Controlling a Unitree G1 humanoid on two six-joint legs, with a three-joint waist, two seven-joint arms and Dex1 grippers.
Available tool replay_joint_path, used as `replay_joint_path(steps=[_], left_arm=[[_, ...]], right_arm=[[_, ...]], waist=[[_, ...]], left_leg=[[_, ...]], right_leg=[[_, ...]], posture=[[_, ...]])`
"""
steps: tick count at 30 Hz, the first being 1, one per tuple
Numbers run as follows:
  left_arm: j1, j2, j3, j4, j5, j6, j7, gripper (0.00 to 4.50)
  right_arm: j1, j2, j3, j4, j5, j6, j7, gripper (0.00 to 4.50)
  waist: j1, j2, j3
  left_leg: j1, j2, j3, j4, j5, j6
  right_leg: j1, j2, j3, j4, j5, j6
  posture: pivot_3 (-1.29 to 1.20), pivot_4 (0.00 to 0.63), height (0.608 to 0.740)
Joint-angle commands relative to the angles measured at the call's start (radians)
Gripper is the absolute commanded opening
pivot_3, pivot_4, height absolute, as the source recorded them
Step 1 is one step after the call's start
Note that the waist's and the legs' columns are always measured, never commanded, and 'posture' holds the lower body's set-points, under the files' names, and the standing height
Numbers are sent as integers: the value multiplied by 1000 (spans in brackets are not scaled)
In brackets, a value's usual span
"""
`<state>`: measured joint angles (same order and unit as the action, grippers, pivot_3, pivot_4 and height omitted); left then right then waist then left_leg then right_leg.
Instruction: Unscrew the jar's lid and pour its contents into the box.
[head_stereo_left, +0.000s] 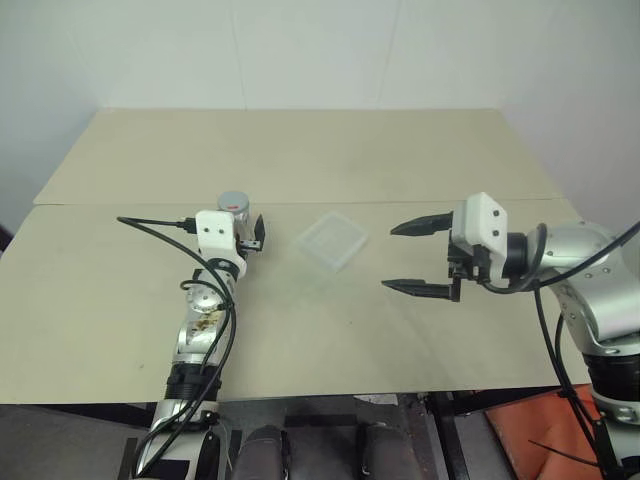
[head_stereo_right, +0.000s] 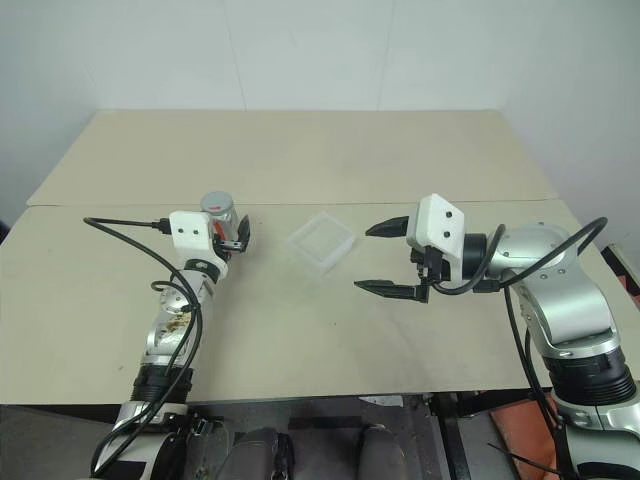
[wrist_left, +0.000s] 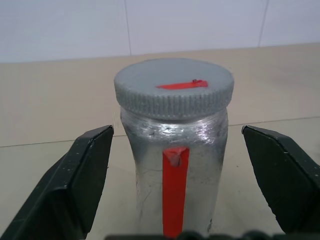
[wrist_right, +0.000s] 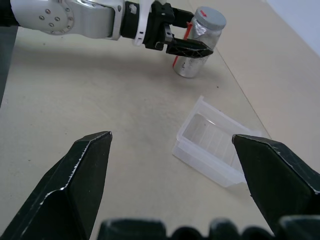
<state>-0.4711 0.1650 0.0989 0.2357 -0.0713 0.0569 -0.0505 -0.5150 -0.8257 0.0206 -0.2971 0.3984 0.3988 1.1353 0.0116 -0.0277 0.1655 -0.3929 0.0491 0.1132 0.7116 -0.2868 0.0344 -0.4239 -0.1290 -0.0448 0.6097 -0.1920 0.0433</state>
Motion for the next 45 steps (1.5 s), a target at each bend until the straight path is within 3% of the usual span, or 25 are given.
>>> replay_joint_path(steps=[1,13,16,21,23,29,33,38,45], left_arm=[[-45,-2,-4,33,17,-56,4,4473],[-116,-8,1,147,10,-107,6,4473],[-115,-12,2,148,7,-102,7,4085],[-114,-13,3,148,-10,-87,-18,2383],[-112,-13,2,146,-8,-91,-17,1919],[-105,14,1,116,-11,-90,-54,1923],[-75,86,-5,-14,-82,-30,-221,1923],[-27,287,1,-260,-327,137,-622,1923],[-57,492,-17,-315,-550,362,-999,1923]], right_arm=[[-20,-6,-30,-32,11,-25,-7,4500],[-20,-10,-32,-39,13,-23,-3,4500],[-19,-9,-32,-43,16,-21,-2,4500],[-16,-9,-33,-45,17,-21,-4,4500],[-14,-9,-35,-48,18,-21,-5,4500],[-8,-4,-30,-66,26,-17,-9,4500],[-6,7,-31,-72,35,-12,-20,4500],[-37,99,-38,-66,113,57,-87,4500],[-164,216,-10,-67,161,202,-239,4500]], waist=[[0,0,0],[0,0,0],[0,0,0],[0,0,0],[0,0,0],[0,0,0],[-4,0,0],[-12,0,0],[-15,0,0]], left_leg=[[0,0,0,0,0,0],[-1,0,0,0,0,0],[-1,0,0,0,0,0],[-1,0,0,0,0,0],[-1,0,0,0,0,0],[-1,0,0,0,0,0],[-2,0,0,0,0,0],[-3,1,0,0,3,-6],[-3,1,-1,0,2,-3]], right_leg=[[0,0,0,0,0,0],[0,0,-1,0,0,0],[0,0,-1,0,0,0],[0,0,-1,0,0,0],[0,0,-1,0,0,0],[0,0,-1,0,0,0],[-2,0,-1,0,0,0],[-3,0,-1,1,0,0],[-3,0,-2,1,0,0]], posture=[[0,150,740],[0,150,740],[0,150,740],[0,150,740],[0,150,740],[0,150,740],[0,150,740],[0,150,740],[0,150,740]])
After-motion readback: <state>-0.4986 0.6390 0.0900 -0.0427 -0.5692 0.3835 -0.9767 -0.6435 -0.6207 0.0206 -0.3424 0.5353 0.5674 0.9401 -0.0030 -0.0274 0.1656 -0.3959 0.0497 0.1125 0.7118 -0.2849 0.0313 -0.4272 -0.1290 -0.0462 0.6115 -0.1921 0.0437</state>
